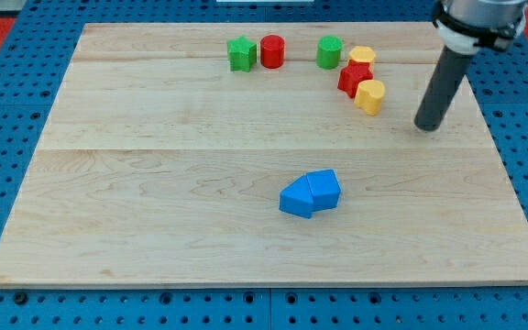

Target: Slide the yellow heart to the center

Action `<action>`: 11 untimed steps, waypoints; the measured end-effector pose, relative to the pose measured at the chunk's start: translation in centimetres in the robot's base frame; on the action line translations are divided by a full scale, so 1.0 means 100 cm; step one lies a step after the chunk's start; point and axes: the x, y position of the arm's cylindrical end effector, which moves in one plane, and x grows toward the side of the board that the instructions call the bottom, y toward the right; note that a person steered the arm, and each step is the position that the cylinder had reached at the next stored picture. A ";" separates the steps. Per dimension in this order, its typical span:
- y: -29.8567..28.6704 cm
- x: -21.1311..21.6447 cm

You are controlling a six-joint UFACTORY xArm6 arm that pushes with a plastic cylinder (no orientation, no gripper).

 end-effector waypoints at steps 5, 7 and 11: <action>-0.110 -0.046; -0.176 -0.029; -0.186 0.021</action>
